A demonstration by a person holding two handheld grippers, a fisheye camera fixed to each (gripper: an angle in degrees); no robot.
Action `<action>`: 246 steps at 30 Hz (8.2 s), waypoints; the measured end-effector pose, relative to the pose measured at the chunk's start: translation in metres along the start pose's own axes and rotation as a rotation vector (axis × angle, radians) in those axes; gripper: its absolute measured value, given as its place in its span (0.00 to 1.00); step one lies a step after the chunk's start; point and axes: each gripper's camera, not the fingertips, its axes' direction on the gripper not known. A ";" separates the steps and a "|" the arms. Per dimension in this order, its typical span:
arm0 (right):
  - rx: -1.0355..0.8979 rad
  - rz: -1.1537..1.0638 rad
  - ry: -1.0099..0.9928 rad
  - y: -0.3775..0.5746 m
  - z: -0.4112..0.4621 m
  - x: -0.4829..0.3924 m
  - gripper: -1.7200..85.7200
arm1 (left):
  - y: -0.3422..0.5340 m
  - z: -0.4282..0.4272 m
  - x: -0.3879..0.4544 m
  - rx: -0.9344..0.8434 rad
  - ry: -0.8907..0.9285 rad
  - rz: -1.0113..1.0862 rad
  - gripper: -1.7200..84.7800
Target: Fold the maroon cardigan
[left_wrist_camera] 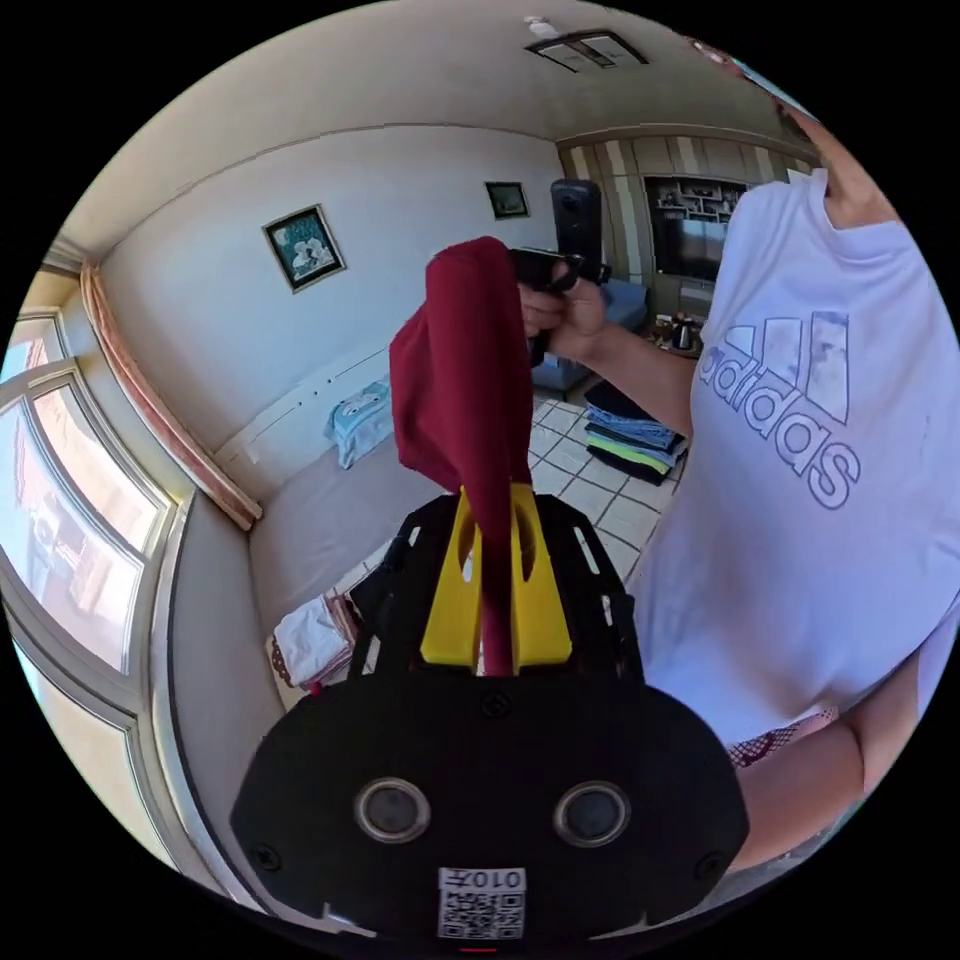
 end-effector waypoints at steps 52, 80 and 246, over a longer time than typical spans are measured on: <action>-0.416 -0.082 -0.101 -0.081 0.128 0.031 0.04 | 0.226 -0.017 -0.032 0.475 -0.087 -0.295 0.03; -0.168 0.616 0.105 -0.081 0.080 0.025 0.05 | 0.239 0.069 -0.195 0.452 0.573 -0.288 0.08; -0.452 0.811 0.589 0.177 -0.201 0.020 0.03 | 0.192 0.020 -0.253 0.406 0.383 -0.418 0.02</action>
